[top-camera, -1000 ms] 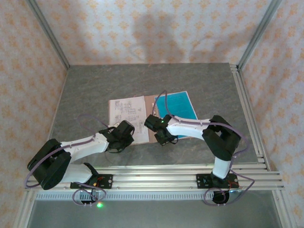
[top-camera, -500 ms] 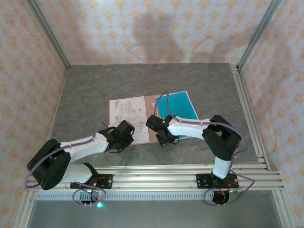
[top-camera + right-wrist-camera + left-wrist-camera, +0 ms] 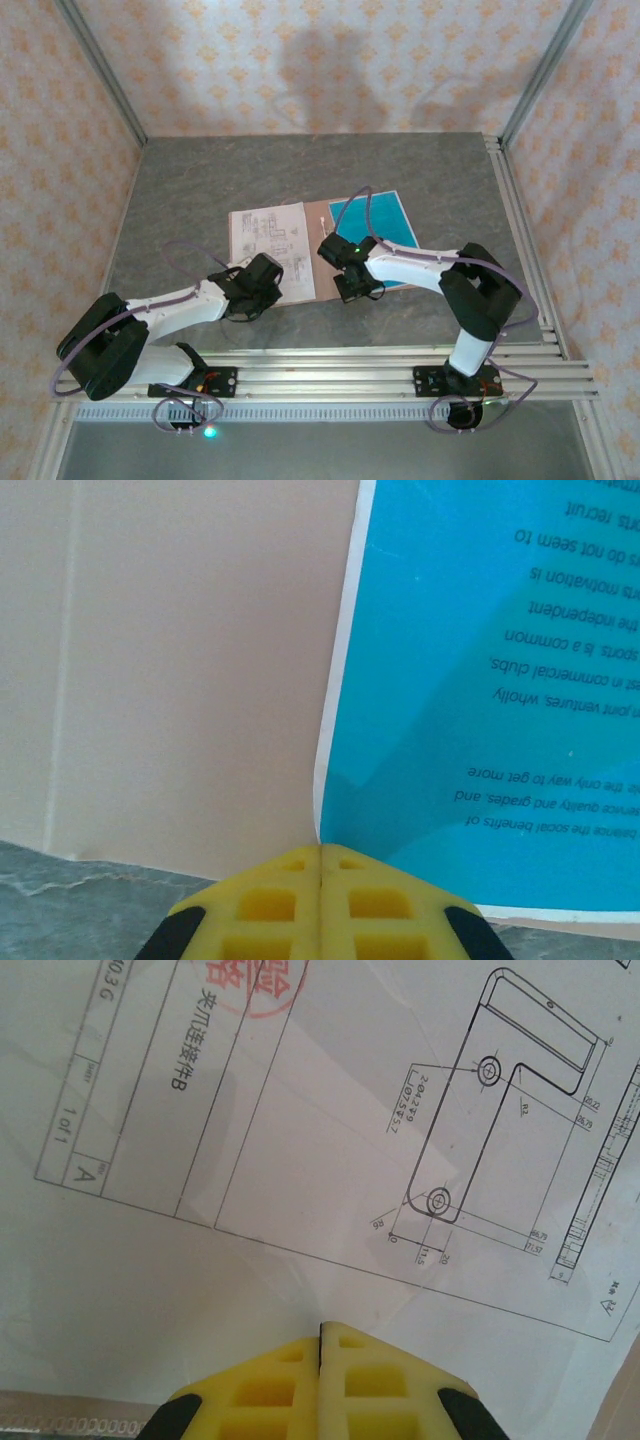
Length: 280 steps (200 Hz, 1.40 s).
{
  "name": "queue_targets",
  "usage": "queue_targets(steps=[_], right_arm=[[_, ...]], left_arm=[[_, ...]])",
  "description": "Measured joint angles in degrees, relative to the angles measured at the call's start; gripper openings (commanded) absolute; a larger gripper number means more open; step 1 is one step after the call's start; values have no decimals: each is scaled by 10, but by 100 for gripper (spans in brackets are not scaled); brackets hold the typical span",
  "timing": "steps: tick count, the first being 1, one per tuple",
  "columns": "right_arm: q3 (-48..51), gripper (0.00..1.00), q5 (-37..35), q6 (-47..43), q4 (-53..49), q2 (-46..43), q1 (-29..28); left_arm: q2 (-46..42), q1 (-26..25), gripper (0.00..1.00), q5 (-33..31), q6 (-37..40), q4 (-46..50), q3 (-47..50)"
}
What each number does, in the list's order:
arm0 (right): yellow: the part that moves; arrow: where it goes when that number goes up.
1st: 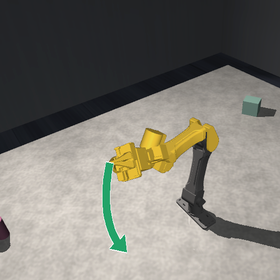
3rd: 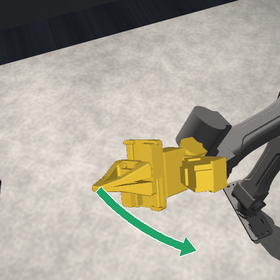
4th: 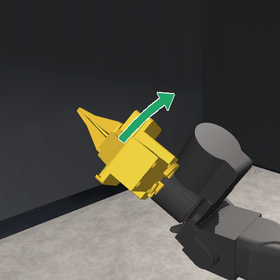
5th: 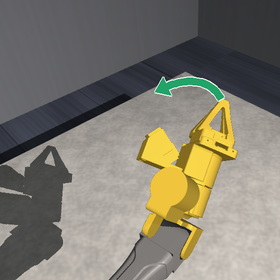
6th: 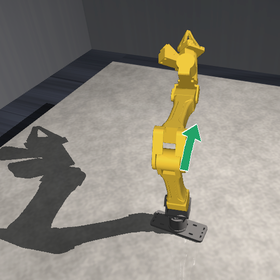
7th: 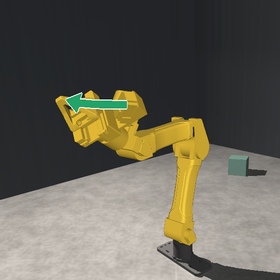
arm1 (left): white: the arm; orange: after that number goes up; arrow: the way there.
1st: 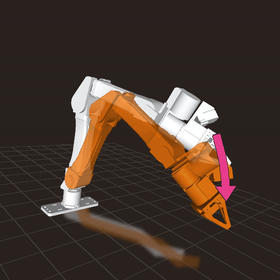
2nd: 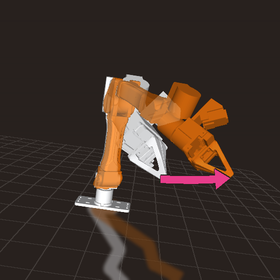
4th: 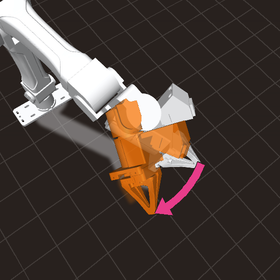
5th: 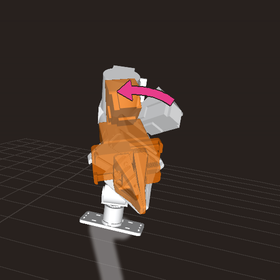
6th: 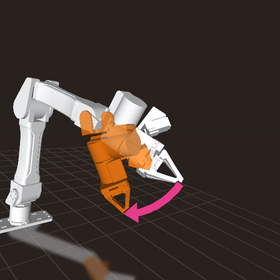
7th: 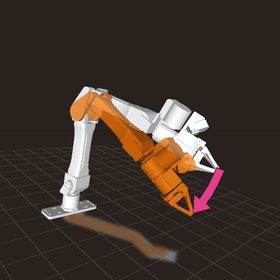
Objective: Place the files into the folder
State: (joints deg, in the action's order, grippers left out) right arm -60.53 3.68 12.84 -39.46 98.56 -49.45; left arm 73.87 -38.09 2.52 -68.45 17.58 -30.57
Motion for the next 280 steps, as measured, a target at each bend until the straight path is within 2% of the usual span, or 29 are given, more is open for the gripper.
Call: queue_targets(steps=[169,280], right_arm=[[45,0,13,-26,45,-43,-20],[-7,0,12,-43,48,-8,-20]], left_arm=[[2,0,2,0,0,-1,0],[2,0,1,0,0,-2,0]])
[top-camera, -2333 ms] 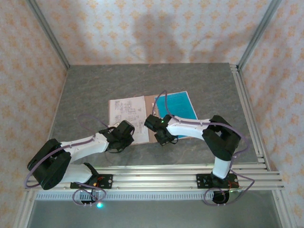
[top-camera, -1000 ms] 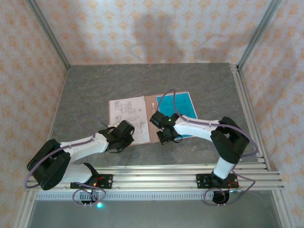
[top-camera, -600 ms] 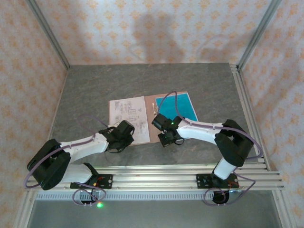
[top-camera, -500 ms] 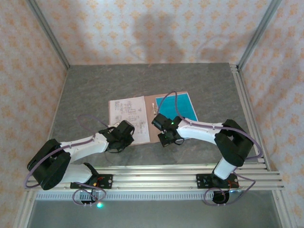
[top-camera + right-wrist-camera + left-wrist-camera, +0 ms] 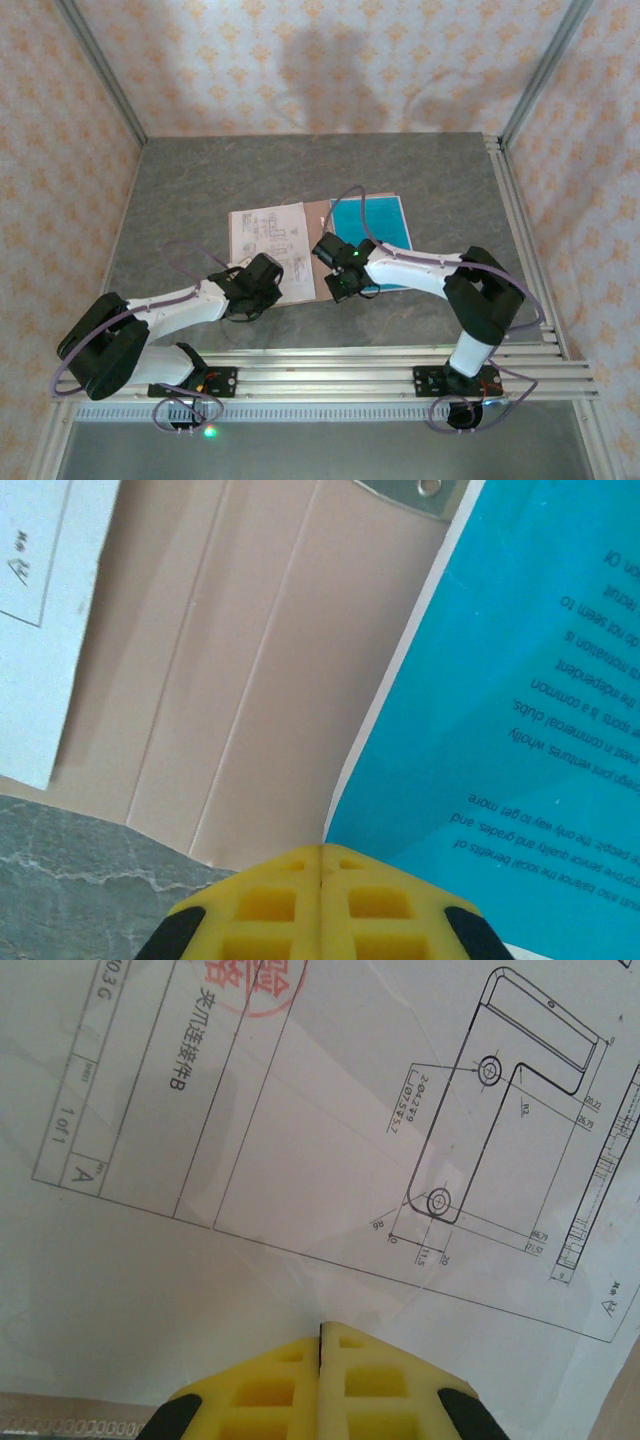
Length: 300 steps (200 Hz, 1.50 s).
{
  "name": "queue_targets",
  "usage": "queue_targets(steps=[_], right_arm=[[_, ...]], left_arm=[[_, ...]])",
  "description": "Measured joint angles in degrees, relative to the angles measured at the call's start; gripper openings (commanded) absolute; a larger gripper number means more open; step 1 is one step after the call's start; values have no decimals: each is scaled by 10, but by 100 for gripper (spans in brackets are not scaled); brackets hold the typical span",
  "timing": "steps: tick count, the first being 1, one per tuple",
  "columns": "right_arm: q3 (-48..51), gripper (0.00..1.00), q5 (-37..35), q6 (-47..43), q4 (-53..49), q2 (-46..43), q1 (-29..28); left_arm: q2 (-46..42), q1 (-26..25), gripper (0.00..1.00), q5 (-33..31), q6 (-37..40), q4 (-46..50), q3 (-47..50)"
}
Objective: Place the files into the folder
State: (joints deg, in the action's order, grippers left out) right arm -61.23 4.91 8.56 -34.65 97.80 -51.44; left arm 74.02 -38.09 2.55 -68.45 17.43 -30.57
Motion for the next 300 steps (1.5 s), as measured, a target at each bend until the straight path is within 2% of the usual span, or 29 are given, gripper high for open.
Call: queue_targets(steps=[116,140,159,192,216,236,251,271,300], right_arm=[[4,0,-5,-38,-5,10,-2],[4,29,-6,-39,-4,10,-2],[4,45,-7,-38,-5,3,-2],[4,60,-5,-16,-5,-59,2],[6,67,4,23,7,-137,40],[30,65,22,71,43,-194,105],[52,62,41,104,67,-203,158],[69,58,60,141,89,-171,207],[66,55,78,176,116,-99,220]], left_arm=[[0,0,1,0,0,0,0],[0,0,1,0,0,0,0],[0,0,1,0,0,0,0],[0,0,1,0,3,0,0],[0,0,1,0,9,2,0],[0,0,1,0,10,2,0],[0,0,1,0,10,2,0],[1,0,1,0,10,2,0],[4,0,0,0,11,3,0]])
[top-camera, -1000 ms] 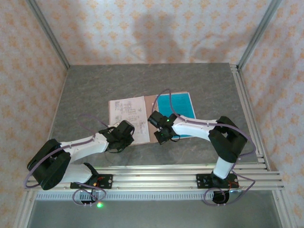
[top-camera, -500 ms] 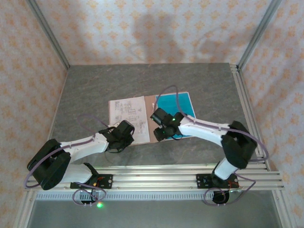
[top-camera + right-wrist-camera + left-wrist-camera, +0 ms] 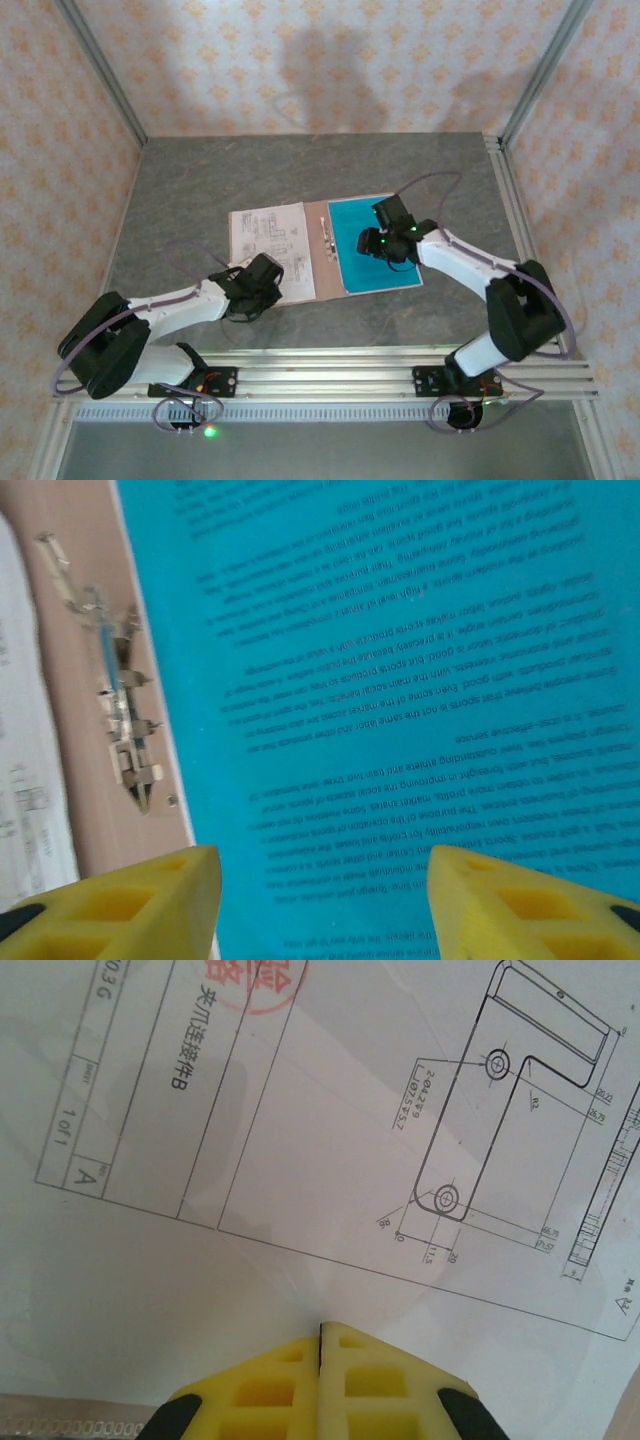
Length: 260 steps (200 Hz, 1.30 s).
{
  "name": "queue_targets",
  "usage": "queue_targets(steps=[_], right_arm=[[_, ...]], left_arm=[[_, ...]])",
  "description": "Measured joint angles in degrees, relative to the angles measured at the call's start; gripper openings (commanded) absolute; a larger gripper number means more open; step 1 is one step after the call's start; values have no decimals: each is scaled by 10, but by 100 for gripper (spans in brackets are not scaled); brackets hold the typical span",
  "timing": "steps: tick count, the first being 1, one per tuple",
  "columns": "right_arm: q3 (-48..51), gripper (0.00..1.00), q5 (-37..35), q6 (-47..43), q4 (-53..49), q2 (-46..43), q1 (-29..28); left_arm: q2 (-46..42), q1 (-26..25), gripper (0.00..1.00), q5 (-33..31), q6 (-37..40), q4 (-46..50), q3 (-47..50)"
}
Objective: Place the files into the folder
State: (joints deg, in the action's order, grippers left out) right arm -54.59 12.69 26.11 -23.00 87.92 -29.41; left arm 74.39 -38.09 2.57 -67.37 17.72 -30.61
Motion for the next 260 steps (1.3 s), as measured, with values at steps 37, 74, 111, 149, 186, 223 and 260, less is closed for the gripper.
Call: queue_targets(steps=[37,74,111,149,186,223,260], right_arm=[[-27,53,-1,36,10,75,9],[-38,51,6,54,30,129,21],[-60,50,27,58,56,151,21],[-64,49,36,58,64,155,21],[-61,49,36,51,65,154,21],[-38,49,33,51,69,136,21],[-16,49,24,47,68,117,21]], left_arm=[[0,0,0,0,0,3,-1],[0,0,0,0,2,8,-1],[0,0,0,0,5,9,-1],[0,0,0,-1,5,10,-1],[0,0,0,-1,5,10,-1],[0,0,0,-1,5,10,-1],[0,0,0,-1,5,10,-1]])
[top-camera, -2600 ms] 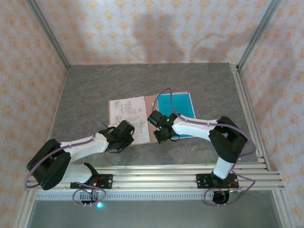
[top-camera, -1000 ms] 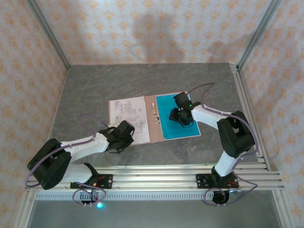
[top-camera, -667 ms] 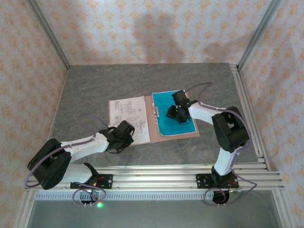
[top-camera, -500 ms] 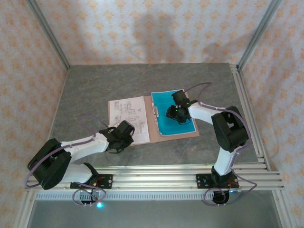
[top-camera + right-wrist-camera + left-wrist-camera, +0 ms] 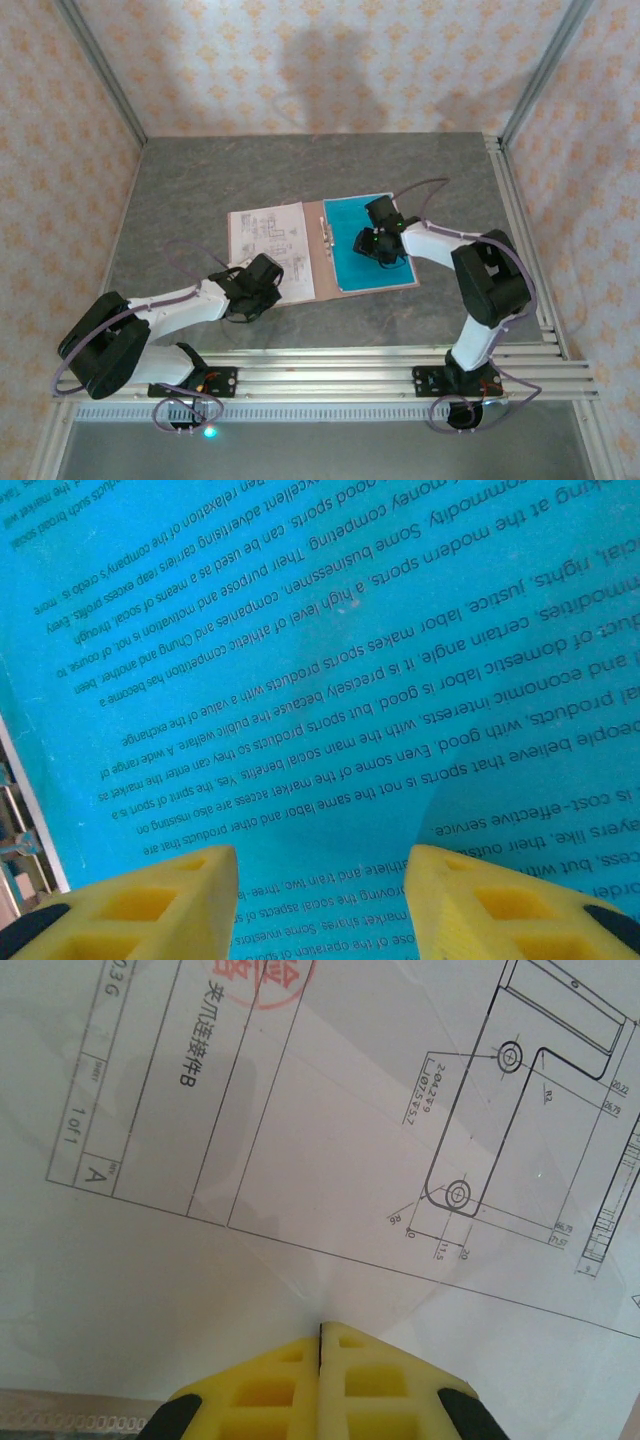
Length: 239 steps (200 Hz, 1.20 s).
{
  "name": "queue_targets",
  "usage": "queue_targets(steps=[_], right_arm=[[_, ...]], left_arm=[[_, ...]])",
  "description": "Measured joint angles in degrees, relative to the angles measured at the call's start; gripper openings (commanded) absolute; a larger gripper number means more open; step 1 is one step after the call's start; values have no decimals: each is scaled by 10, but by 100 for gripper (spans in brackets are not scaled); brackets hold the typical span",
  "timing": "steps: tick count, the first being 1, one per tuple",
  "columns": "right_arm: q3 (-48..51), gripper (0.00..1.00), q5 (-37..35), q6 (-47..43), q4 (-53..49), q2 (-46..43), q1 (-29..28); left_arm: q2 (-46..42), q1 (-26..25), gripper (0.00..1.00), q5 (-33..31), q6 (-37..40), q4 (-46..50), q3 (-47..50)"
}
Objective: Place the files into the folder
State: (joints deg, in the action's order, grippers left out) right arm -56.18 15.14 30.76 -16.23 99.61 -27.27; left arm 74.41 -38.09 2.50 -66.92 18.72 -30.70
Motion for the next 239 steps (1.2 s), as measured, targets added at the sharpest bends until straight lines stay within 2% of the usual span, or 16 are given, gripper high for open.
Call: queue_targets(steps=[150,239], right_arm=[[-6,49,-12,-13,-9,2,-16],[-38,61,-13,-25,-69,-29,-23]], left_arm=[[0,0,0,0,2,1,0],[0,0,0,0,10,13,-4]])
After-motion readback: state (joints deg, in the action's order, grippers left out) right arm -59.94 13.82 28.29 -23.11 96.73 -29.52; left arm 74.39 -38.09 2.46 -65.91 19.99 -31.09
